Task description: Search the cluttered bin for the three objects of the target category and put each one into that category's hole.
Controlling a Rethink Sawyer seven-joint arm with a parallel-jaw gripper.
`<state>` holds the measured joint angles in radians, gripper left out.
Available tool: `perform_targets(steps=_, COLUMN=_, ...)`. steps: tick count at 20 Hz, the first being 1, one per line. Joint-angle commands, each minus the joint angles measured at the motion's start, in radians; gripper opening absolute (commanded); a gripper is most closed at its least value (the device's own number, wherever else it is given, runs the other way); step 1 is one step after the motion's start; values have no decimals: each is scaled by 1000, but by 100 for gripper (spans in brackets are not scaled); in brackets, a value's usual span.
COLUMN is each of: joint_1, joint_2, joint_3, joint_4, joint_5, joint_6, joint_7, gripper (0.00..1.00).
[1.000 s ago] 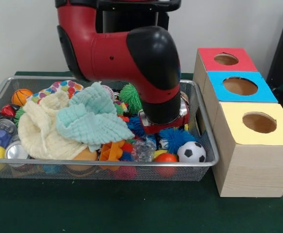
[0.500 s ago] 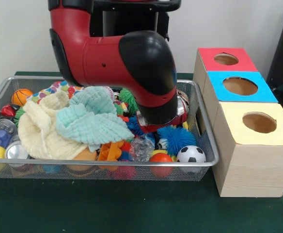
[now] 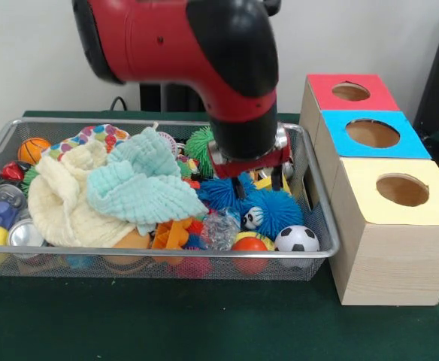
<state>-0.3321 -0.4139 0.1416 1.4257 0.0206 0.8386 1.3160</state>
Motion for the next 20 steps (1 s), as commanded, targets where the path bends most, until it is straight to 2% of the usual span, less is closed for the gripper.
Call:
perform_targets(steps=1, joint_1=24, joint_2=-253, joint_3=-50, joint_4=261, joint_5=17, joint_6=-171, joint_7=257, gripper=100)
perform_targets(steps=2, joint_1=29, joint_2=-269, joint_3=-57, joint_4=275, joint_5=19, joint_6=-177, joint_7=258, gripper=100)
perform_targets(steps=6, joint_1=8, joint_2=-340, joint_3=-36, joint_4=383, joint_5=13, joint_6=-321, joint_7=232, gripper=100)
perform_targets(steps=9, joint_1=-32, joint_2=-344, joint_3=2, joint_4=495, joint_5=38, joint_6=-426, joint_7=251, gripper=100)
perform_targets(steps=11, joint_1=-32, joint_2=-349, joint_3=-1, joint_4=534, joint_5=38, joint_6=-470, joint_7=265, gripper=100)
perform_targets(steps=17, joint_1=3, joint_2=-337, joint_3=-46, joint_4=550, joint_5=39, joint_6=-482, joint_7=264, gripper=100)
perform_targets(steps=20, joint_1=-5, joint_2=-317, joint_3=-38, joint_4=553, joint_5=47, joint_6=-499, joint_7=252, gripper=100)
